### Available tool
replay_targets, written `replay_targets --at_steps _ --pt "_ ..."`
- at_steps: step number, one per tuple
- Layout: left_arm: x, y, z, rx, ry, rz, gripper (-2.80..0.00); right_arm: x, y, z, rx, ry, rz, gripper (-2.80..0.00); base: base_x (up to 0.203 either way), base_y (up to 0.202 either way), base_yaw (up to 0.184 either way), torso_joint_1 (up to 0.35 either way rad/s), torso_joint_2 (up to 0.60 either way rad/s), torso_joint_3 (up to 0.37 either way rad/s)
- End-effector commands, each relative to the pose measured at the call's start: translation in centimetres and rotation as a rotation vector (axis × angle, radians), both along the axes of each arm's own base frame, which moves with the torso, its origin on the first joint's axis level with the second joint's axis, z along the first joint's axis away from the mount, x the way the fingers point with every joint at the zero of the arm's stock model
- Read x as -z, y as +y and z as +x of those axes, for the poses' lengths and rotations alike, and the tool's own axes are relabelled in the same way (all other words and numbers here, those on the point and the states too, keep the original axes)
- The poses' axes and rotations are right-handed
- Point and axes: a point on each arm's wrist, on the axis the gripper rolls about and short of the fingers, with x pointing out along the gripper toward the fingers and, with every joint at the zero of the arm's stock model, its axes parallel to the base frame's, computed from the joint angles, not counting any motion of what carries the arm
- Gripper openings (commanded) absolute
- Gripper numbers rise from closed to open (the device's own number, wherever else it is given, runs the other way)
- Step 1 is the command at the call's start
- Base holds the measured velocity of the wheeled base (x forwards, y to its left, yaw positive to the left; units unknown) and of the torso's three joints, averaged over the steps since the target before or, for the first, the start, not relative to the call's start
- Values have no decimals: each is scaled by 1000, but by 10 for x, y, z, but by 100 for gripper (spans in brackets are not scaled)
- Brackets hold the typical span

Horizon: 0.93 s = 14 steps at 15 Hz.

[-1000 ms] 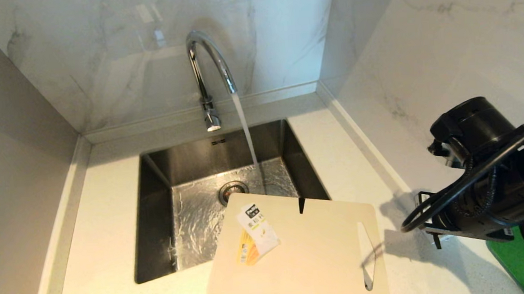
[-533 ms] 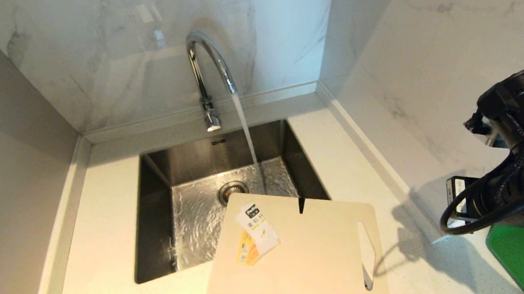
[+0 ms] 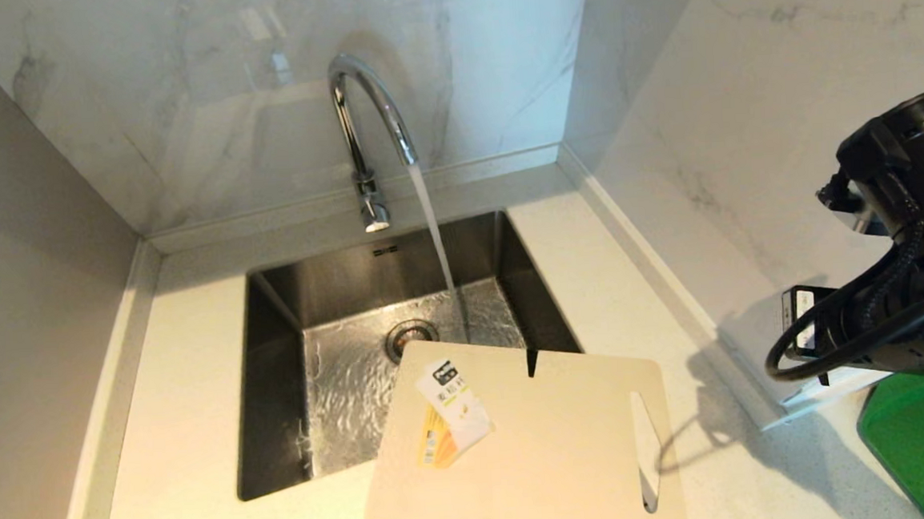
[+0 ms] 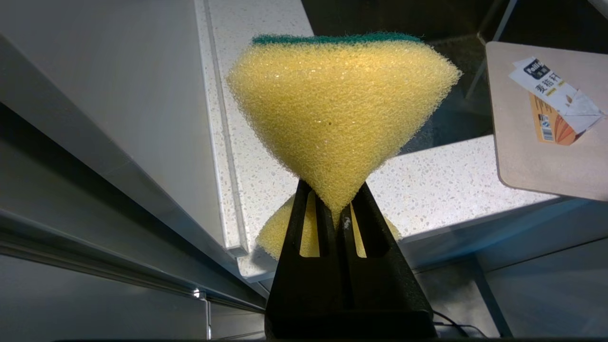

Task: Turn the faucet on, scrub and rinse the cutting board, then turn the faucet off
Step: Put down the cleaning cloth

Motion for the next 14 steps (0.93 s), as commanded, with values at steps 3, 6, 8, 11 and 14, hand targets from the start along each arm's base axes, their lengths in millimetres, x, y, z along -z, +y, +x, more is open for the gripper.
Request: replay_targets --at_steps 3,6,8,11,14 --pt "0 0 0 -1 1 0 -280 0 0 -1 28 -9 29 -280 0 0 0 0 0 0" --pt "0 0 0 -1 1 0 -280 -3 -1 -2 45 -25 10 -280 0 0 0 0 0 0" --pt "0 0 0 -1 1 0 -280 -4 -2 0 64 -34 2 -280 0 0 0 0 0 0" --pt "0 0 0 -1 1 0 -280 -19 -12 -3 76 -56 -27 -280 0 0 0 0 0 0" --pt "0 0 0 -1 -1 0 -280 -34 -31 -17 -59 -9 -186 -280 0 0 0 0 0 0"
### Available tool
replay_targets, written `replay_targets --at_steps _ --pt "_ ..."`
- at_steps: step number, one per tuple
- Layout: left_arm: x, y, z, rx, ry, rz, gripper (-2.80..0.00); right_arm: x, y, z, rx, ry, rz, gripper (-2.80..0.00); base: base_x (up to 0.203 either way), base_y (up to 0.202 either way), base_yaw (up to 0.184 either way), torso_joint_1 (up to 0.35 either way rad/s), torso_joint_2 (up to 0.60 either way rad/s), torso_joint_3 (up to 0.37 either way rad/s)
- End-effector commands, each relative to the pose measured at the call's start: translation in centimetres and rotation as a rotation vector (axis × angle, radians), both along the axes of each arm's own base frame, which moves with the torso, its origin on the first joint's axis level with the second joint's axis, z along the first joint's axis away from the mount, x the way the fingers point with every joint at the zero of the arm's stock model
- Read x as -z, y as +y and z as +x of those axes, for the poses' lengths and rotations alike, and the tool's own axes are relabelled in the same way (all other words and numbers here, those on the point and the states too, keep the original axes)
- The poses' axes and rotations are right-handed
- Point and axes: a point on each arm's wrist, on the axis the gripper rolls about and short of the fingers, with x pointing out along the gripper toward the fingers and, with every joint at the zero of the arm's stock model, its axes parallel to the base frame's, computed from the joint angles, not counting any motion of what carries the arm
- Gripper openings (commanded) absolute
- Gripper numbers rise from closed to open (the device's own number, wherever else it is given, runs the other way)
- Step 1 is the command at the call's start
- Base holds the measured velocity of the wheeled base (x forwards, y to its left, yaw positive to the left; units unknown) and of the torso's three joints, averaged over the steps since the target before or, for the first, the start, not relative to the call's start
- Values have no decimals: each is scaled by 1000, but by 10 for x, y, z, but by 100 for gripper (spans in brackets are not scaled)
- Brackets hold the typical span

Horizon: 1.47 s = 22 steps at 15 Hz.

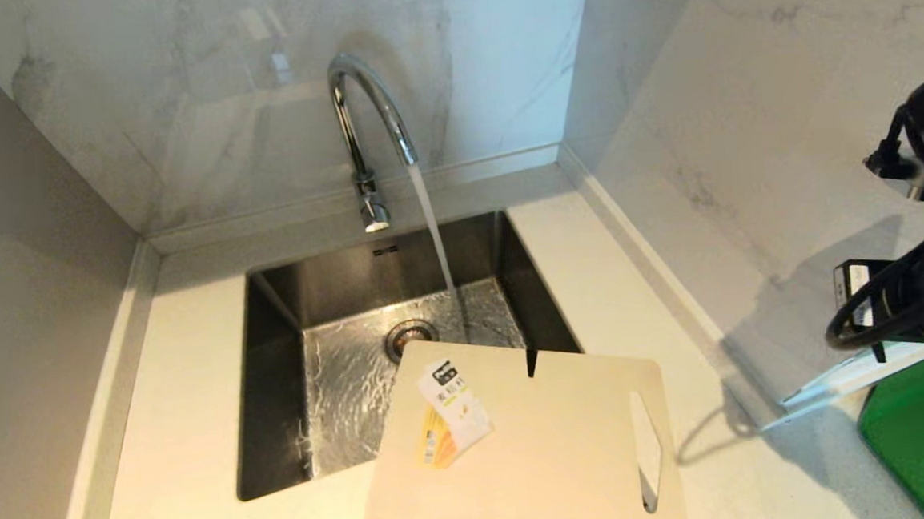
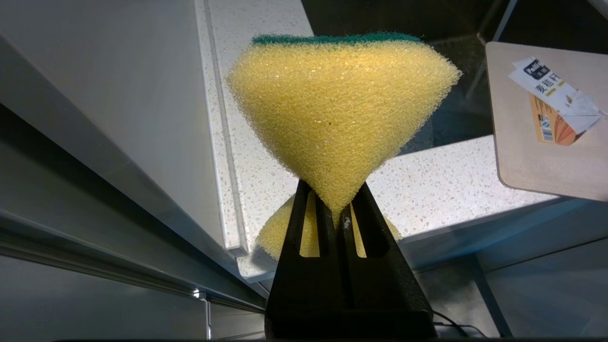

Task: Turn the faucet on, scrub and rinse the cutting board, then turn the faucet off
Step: Put down the cleaning cloth

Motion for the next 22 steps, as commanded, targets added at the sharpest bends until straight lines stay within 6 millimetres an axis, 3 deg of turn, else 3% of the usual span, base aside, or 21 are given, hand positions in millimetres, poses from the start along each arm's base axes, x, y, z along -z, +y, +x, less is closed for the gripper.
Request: replay_targets --at_steps 1,5,9,12,18,22 --pt "0 0 0 -1 0 0 -280 -16 -12 -15 -103 0 -130 -280 0 0 0 0 0 0" --pt "0 0 0 -1 1 0 -280 -21 -20 -64 -210 37 -202 -280 0 0 0 0 0 0" --pt "0 0 0 -1 1 0 -280 -6 -21 -108 -207 -70 -128 -280 0 0 0 0 0 0" --pt "0 0 0 -1 1 0 -280 26 -20 -125 -189 -207 -86 -280 0 0 0 0 0 0" --pt "0 0 0 -1 1 0 -280 121 -18 -151 -259 -303 -14 -280 0 0 0 0 0 0" --pt "0 0 0 -1 1 0 -280 161 -16 -170 -288 -370 -4 -280 0 0 0 0 0 0"
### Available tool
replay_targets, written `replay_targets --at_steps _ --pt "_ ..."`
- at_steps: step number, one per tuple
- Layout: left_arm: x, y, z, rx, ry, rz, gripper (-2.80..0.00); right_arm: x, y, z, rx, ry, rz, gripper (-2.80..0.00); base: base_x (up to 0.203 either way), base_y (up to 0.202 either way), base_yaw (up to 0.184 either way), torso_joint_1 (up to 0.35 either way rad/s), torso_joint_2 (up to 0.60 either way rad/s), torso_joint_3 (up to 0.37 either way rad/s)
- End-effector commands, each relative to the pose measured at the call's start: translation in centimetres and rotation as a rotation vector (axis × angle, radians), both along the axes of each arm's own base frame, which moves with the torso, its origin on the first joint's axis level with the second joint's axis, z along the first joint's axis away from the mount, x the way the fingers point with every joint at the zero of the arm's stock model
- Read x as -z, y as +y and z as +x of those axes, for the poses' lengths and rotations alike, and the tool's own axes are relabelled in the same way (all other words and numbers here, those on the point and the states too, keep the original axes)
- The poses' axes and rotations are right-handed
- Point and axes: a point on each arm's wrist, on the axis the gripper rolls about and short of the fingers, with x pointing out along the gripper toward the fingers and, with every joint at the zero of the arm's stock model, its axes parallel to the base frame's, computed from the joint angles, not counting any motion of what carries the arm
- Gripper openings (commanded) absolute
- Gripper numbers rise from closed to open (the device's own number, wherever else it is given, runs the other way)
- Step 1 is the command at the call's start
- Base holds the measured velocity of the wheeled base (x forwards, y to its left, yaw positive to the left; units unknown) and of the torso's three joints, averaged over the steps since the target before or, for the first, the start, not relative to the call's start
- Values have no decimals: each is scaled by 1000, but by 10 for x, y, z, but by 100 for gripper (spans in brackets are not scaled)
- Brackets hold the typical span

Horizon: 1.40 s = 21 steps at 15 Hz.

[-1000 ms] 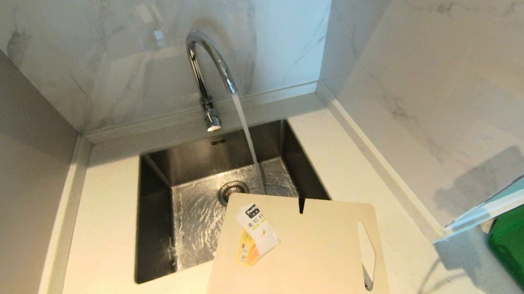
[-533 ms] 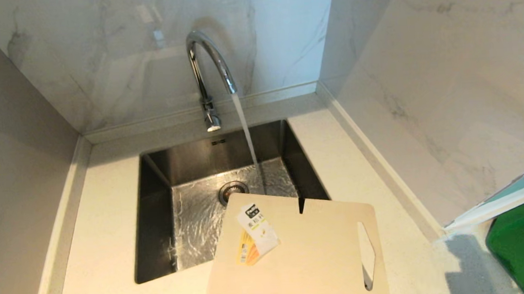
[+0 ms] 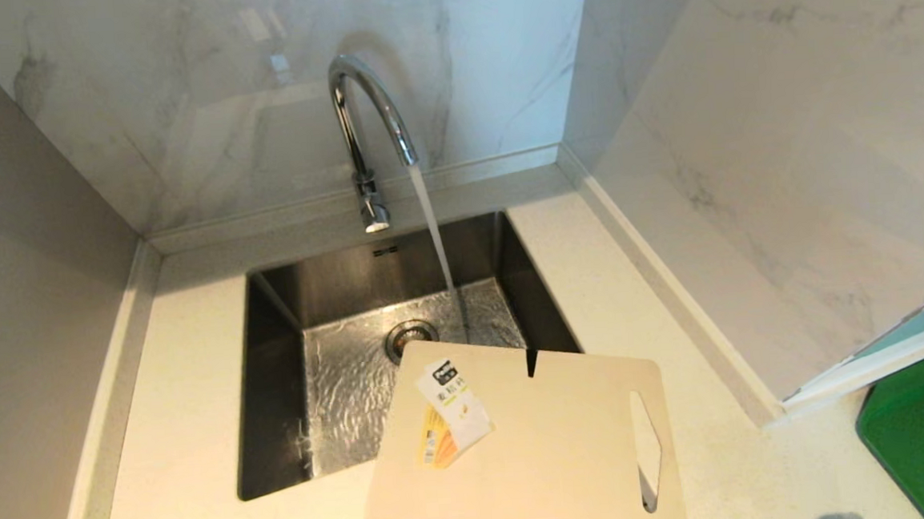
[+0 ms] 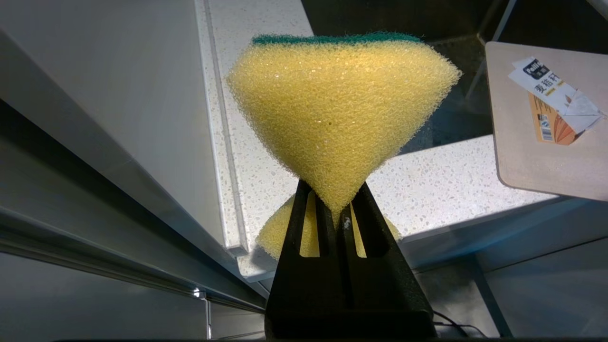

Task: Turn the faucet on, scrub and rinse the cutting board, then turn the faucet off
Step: Put down the cleaning cloth

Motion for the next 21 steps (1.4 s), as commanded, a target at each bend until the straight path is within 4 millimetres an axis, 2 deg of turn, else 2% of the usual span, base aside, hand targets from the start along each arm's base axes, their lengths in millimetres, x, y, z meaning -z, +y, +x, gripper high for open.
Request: replay_targets --at_steps 1,6,17,21 --pt "0 0 0 -1 -1 0 -280 26 1 -15 -10 -22 3 -280 0 0 0 0 0 0" --pt "0 0 0 -1 0 0 -280 55 2 -22 -29 -68 4 -280 0 0 0 0 0 0" --pt "0 0 0 -1 0 0 -280 56 2 -38 -5 -245 -4 -280 0 0 0 0 0 0" --pt "0 0 0 -1 -1 0 -280 58 1 -38 46 -228 -3 -280 0 0 0 0 0 0"
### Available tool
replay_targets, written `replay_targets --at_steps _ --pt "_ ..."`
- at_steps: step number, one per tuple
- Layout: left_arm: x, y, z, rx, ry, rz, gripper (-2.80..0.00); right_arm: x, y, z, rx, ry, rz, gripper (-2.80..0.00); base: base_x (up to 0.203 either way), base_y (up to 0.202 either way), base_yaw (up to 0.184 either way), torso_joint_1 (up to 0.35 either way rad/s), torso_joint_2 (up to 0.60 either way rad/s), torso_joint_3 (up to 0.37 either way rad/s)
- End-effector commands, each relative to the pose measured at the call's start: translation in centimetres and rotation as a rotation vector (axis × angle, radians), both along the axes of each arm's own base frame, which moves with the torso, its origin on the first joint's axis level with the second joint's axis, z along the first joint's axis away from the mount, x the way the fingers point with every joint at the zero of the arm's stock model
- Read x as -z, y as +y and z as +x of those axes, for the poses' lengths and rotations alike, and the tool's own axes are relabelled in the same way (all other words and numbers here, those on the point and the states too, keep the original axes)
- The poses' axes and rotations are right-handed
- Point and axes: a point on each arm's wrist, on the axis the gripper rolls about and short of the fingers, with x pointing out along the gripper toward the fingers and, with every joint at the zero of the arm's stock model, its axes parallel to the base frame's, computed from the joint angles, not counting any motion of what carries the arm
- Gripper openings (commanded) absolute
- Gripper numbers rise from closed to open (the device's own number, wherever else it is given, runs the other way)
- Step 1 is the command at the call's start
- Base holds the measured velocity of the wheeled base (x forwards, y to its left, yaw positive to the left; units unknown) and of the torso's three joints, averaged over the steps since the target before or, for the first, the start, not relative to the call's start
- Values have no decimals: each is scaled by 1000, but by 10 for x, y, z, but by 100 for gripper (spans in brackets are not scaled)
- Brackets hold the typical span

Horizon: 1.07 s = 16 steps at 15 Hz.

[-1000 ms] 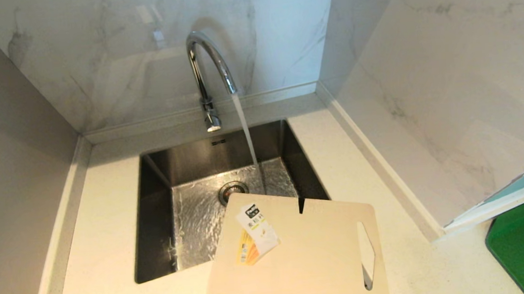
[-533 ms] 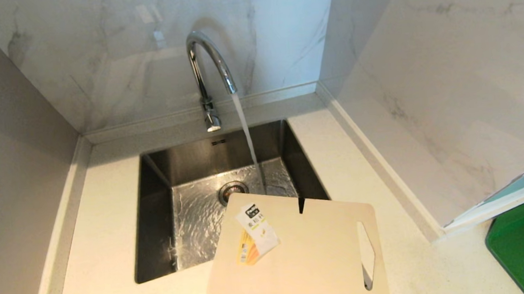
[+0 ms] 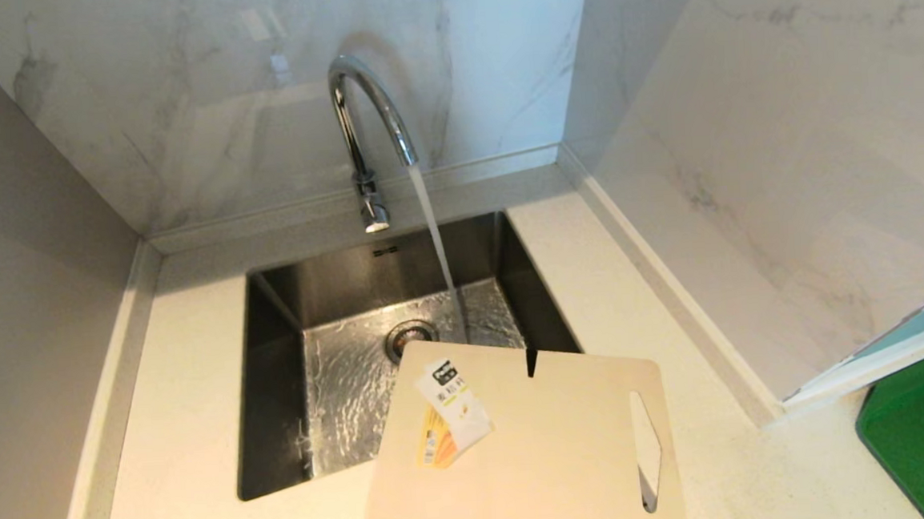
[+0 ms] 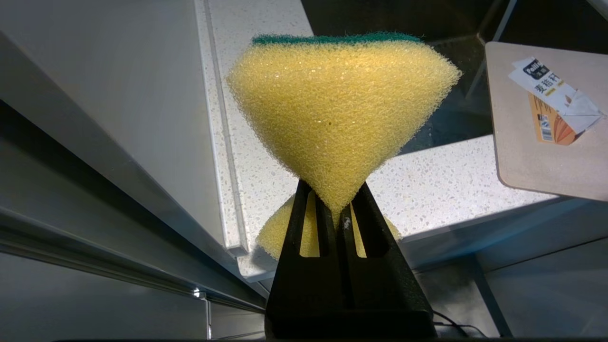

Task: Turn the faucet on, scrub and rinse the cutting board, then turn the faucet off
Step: Put down the cleaning cloth

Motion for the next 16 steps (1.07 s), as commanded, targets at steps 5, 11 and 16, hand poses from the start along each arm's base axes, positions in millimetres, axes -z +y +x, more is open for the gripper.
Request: replay_targets --at_steps 5,11,16 --pt "0 0 0 -1 0 -1 -280 6 1 -2 -67 49 -69 -280 0 0 0 0 0 0" --pt "0 0 0 -1 0 -1 -280 9 1 -17 -90 -130 -65 -280 0 0 0 0 0 0" --pt "0 0 0 -1 -1 -1 -280 10 1 -21 -89 -185 -53 -280 0 0 0 0 0 0"
